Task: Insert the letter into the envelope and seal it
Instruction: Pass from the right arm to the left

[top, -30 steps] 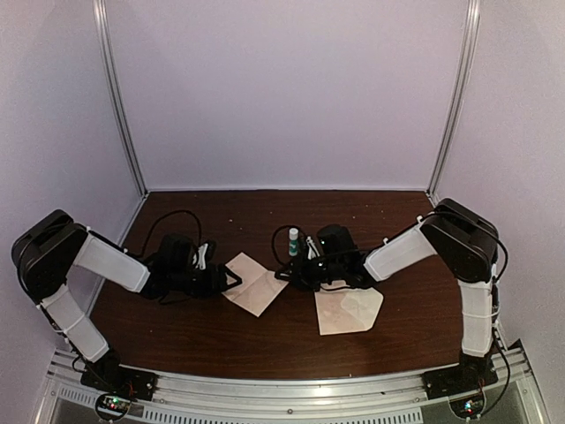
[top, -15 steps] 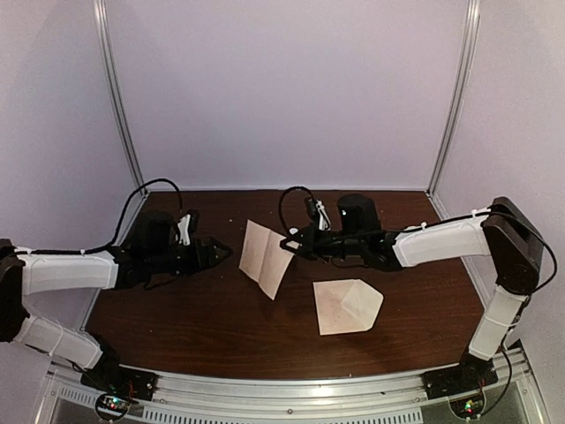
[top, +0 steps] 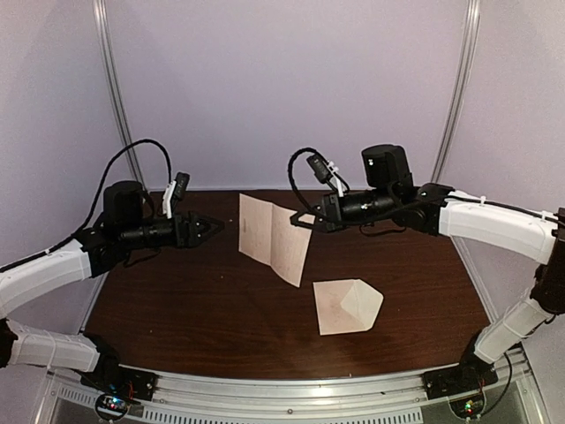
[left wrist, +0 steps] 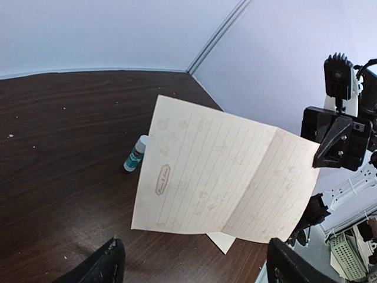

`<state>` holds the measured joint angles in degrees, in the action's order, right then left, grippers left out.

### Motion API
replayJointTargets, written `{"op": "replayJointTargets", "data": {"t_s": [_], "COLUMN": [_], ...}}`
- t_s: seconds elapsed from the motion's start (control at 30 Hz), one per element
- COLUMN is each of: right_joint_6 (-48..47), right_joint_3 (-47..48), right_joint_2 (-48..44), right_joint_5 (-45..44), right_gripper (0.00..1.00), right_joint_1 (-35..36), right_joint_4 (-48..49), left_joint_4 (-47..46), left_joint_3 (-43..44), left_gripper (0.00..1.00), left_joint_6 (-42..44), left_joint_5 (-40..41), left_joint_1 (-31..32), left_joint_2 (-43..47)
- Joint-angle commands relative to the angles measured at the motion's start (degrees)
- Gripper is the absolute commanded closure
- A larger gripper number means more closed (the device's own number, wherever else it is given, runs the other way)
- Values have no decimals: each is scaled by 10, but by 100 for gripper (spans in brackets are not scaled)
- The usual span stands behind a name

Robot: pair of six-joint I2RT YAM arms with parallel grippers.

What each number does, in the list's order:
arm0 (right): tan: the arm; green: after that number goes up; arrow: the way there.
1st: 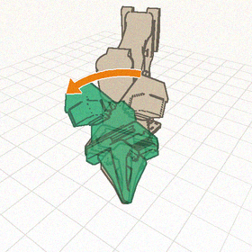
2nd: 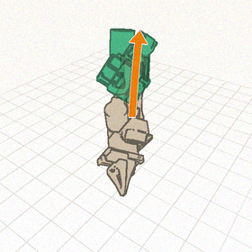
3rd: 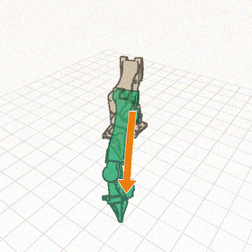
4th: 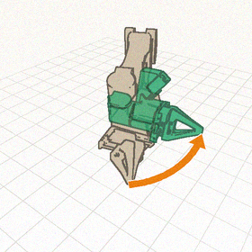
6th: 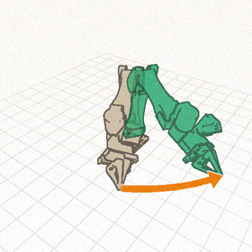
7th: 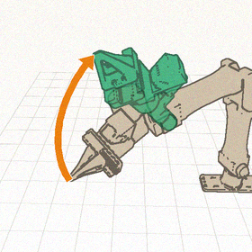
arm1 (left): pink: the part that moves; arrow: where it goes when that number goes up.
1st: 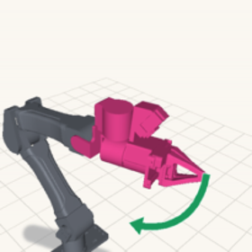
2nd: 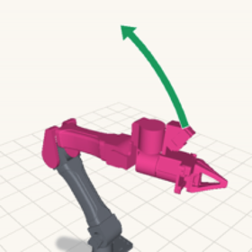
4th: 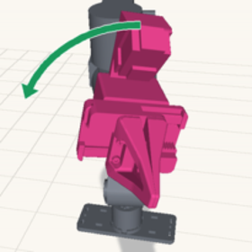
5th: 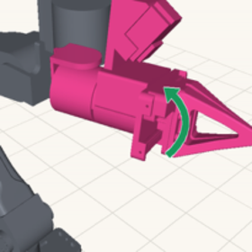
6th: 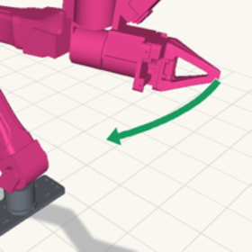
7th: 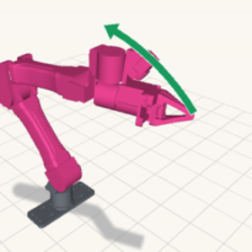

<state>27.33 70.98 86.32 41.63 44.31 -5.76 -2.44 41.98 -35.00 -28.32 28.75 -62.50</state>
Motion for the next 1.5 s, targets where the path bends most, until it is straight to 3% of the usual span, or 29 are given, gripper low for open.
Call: {"op": "replayJointTargets", "data": {"t_s": [0.0, 0.4, 0.5, 0.6, 0.83, 0.93, 1.0, 1.07, 1.17, 1.3, 1.47], "right_joint_6": [-60, -68, -71, -74, -68, -58, -49, -39, 1, 62, 90], "right_joint_3": [24, 28, 32, 33, 28, 24, 22, 17, -6, -42, -54], "right_joint_2": [-44, -89, -88, -88, -96, -98, -96, -93, -92, -92, -79], "right_joint_5": [75, 106, 111, 110, 86, 81, 76, 70, 86, 112, 116], "right_gripper": [100, 100, 100, 100, 100, 100, 100, 93, 68, 47, 35], "right_joint_1": [-2, -3, -3, -3, -6, -12, -15, -17, -17, -17, -5], "right_joint_4": [-86, -80, -83, -87, -82, -73, -68, -61, -2, 92, 135], "left_joint_4": [-9, 0, -20, -29, -39, -63, -84, -107, -145, -182, -244], "left_joint_3": [19, 41, 45, 54, 47, 34, 24, 16, 7, 5, 3], "left_gripper": [15, 15, 20, 34, 82, 97, 100, 100, 100, 100, 100], "left_joint_6": [45, 70, 56, 51, 44, 27, 11, -2, -21, -35, -58], "left_joint_5": [-99, -176, -184, -203, -200, -197, -193, -178, -156, -135, -126], "left_joint_1": [-1, 4, 16, 30, 32, 32, 32, 38, 55, 71, 83], "left_joint_2": [7, 12, 5, -7, -7, -6, -5, -2, -1, -9, -22]}}
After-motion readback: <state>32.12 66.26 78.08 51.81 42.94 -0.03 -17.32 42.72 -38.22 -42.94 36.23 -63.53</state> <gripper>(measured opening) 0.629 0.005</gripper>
